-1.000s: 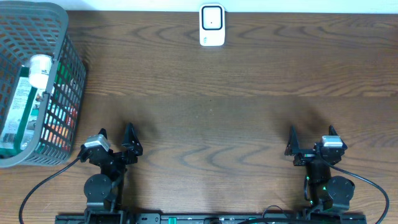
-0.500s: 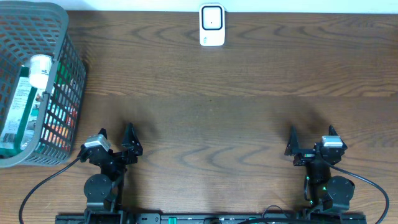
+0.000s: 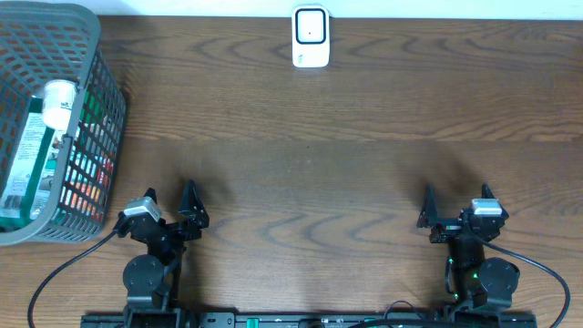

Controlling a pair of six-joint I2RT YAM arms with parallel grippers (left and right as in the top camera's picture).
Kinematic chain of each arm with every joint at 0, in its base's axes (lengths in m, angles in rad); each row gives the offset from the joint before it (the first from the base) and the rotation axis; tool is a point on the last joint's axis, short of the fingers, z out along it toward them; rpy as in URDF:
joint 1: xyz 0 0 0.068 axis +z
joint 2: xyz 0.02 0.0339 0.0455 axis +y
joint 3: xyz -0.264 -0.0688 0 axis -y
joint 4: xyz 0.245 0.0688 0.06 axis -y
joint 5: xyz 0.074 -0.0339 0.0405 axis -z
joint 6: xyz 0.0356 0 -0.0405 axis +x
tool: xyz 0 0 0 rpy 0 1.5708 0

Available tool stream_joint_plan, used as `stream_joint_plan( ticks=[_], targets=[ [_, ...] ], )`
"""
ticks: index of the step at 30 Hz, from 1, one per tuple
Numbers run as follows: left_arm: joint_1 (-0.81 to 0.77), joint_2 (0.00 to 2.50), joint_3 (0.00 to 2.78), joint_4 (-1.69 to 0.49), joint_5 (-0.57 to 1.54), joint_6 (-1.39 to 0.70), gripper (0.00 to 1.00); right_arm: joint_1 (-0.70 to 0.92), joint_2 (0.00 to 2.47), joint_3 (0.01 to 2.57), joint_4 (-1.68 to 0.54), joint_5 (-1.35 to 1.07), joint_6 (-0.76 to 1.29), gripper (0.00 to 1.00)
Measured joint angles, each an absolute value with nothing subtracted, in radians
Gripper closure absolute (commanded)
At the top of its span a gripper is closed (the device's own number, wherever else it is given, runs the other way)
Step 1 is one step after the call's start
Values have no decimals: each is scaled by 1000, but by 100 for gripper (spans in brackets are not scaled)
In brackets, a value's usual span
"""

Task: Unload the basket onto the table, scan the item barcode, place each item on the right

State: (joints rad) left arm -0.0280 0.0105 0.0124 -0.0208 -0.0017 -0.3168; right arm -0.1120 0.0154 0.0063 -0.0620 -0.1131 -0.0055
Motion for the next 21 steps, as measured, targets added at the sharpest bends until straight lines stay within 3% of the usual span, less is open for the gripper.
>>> stream_joint_plan(
  ticks=[21],
  targets=[
    [-28, 10, 12, -14, 1, -317, 14, -112, 15, 6, -62, -115, -5, 1]
  ],
)
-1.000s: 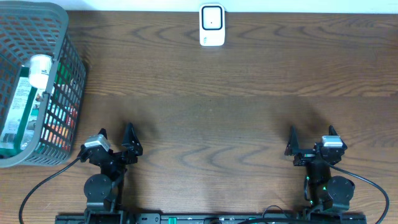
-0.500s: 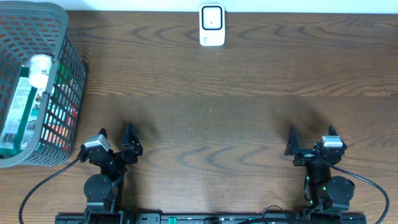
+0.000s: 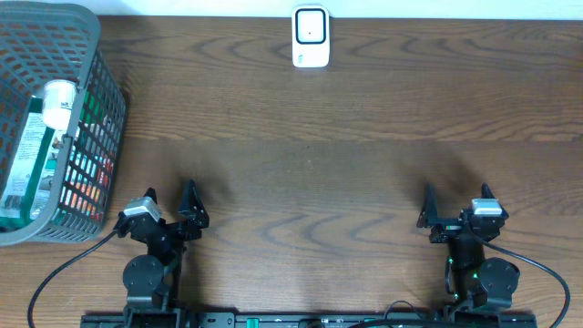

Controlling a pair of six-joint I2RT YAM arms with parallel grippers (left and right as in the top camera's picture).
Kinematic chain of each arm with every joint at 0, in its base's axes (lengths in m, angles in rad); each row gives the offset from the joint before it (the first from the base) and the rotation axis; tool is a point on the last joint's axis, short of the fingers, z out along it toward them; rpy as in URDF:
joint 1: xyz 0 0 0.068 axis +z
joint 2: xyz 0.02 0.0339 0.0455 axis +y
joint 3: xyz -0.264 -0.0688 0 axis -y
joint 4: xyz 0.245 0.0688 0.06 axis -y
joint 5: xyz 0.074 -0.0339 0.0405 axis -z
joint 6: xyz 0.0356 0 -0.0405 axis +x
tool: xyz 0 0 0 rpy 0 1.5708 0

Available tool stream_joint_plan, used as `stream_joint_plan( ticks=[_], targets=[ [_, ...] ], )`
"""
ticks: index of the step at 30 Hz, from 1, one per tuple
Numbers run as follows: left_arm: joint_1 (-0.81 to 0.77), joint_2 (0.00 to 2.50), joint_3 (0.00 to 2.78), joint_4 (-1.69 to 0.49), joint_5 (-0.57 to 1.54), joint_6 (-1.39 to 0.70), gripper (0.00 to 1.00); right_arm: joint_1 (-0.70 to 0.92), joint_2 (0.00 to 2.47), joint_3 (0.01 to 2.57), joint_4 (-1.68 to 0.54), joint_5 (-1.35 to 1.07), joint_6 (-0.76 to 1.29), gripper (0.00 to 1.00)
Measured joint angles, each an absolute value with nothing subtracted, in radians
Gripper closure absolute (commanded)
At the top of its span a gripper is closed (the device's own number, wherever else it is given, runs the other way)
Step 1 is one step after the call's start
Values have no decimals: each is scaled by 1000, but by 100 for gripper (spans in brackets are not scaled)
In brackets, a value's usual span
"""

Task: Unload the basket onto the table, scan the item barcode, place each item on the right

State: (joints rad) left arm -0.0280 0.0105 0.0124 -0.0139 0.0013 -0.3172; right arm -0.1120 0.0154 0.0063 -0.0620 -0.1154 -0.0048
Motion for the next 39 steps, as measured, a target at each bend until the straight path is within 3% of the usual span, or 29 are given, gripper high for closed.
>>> stream_joint_plan(
  ticks=[10, 20, 28, 39],
  targets=[
    [-28, 24, 65, -97, 134, -278, 14, -112, 15, 22, -91, -172, 3, 1],
    [-28, 317, 443, -307, 173, -216, 14, -112, 132, 318, -244, -204, 3, 1],
    [-28, 694, 919, -584, 212, -184, 14, -112, 466, 685, -432, -214, 3, 1],
    [-28, 1134, 1610, -993, 237, -72, 14, -112, 1007, 1326, -940, -244, 5, 1]
  ],
)
